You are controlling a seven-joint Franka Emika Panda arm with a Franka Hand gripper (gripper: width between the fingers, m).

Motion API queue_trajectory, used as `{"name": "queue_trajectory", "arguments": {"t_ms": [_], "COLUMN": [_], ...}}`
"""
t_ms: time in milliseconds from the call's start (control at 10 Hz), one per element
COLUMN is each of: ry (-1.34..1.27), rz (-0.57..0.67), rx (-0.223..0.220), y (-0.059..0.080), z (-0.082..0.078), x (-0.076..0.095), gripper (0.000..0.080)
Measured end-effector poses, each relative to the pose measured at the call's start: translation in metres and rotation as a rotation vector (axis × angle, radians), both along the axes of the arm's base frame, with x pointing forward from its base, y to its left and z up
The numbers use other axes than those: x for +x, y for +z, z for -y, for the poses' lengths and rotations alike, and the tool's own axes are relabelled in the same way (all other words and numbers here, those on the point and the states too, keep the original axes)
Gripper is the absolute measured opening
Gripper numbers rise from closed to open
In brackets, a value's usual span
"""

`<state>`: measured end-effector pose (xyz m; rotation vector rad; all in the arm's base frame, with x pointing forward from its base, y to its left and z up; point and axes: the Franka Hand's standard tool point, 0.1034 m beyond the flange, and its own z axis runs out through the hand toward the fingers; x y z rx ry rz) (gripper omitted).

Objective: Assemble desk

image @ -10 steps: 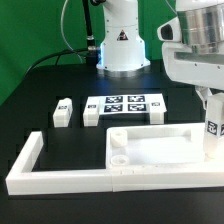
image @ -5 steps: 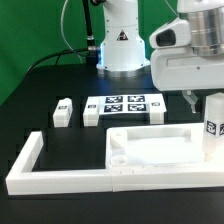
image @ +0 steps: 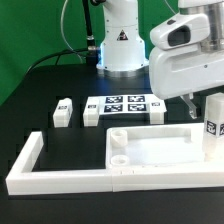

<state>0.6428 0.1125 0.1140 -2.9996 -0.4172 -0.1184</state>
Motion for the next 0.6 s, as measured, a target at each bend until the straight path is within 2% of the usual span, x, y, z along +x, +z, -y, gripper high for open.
{"name": "queue_trajectory", "arguments": {"t_ms": [100, 200, 400, 500, 600], "ry": [0.154, 0.139, 0.115, 0.049, -0.039], "rz": [0.019, 0.016, 0.012, 0.005, -0.005], "rx": [-0.041, -0.035, -0.034, -0.030, -0.026], "y": [-0.0001, -0.0006, -0.0017, -0.0020, -0.0022], "z": [-0.0016, -0.0025, -0.0021, -0.0014, 0.0000], "x": [-0.0003, -0.0007, -0.0010, -0.0009, -0.0008], "gripper": [0.0649, 0.0649, 0.0388, 0.0388, 0.0290]}}
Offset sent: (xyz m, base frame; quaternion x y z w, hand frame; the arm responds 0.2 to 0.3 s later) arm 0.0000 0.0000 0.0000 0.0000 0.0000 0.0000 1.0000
